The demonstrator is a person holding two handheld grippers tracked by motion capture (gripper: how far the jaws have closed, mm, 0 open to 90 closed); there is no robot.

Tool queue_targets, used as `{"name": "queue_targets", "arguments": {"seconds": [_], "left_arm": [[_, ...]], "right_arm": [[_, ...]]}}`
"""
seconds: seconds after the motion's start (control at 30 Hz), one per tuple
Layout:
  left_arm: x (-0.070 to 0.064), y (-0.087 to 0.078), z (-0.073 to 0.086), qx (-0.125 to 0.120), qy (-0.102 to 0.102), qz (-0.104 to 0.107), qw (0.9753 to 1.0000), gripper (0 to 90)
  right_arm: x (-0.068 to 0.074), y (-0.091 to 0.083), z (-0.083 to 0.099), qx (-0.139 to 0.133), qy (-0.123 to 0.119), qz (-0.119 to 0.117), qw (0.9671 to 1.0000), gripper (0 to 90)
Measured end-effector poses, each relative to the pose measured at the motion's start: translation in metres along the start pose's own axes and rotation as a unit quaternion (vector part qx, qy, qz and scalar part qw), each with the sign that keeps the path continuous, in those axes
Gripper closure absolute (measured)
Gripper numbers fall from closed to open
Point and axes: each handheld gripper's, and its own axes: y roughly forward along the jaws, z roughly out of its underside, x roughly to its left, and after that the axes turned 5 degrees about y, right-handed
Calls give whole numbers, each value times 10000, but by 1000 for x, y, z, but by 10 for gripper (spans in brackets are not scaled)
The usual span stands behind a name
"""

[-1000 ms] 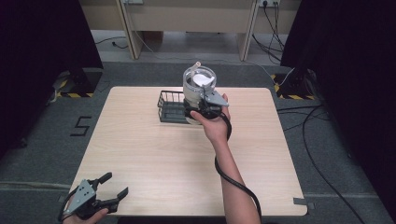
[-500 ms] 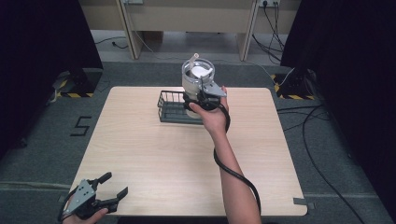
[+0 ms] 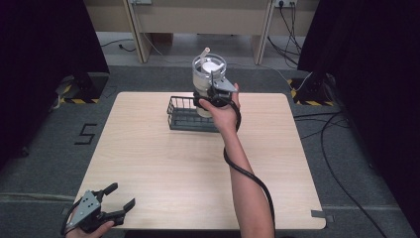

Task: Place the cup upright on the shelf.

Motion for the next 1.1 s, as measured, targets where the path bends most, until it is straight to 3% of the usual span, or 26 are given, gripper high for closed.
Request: {"name": "queue_targets", "arguments": {"seconds": [0.7, 1.1], "left_arm": [[1, 0, 2, 37, -58, -42, 10000, 142], [0, 1, 2, 31, -34, -24, 10000, 142]], "right_arm": [[-6, 39, 3, 80, 183, 100, 9998, 100], [-5, 52, 12, 183, 216, 121, 9995, 100]]}}
